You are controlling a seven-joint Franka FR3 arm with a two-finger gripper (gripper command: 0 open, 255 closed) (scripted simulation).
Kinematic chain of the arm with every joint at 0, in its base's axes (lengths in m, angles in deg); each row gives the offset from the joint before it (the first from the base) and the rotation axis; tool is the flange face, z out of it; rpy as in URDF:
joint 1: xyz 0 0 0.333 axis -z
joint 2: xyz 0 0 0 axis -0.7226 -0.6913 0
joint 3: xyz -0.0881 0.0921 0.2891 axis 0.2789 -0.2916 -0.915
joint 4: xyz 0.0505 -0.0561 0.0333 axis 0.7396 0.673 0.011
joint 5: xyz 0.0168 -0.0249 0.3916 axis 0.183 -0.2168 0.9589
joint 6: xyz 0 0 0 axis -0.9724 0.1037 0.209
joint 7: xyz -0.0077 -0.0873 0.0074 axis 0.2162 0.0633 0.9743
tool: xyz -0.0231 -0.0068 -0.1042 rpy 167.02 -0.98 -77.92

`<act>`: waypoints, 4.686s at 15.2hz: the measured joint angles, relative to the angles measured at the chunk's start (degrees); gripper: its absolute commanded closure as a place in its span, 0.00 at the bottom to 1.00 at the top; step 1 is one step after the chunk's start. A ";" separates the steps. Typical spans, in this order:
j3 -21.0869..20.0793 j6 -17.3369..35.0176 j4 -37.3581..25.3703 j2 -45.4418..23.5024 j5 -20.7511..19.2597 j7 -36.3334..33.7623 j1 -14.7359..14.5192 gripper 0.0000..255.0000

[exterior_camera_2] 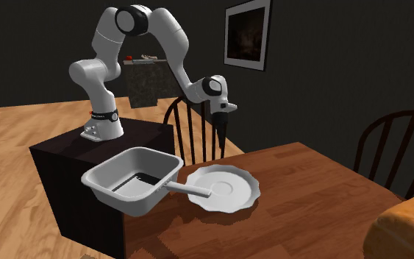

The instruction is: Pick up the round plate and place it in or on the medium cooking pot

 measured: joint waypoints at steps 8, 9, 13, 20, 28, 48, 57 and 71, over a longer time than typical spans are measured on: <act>2.92 0.72 -8.37 -9.57 -4.28 -1.58 -1.37 0.00; 3.17 1.02 -8.85 -10.19 -4.58 -1.63 -1.24 0.00; 3.51 1.40 -9.69 -11.23 -4.96 -1.68 -1.12 0.00; 3.54 1.44 -9.77 -11.32 -5.00 -1.71 -1.12 1.00; 3.52 1.32 -9.61 -10.93 -4.88 -1.58 -1.01 1.00; -0.19 -2.71 -3.69 1.91 2.18 6.89 1.56 1.00; -1.95 -5.18 -2.34 7.33 6.07 11.26 2.55 1.00; -2.55 -1.68 10.79 21.73 8.81 15.64 7.08 1.00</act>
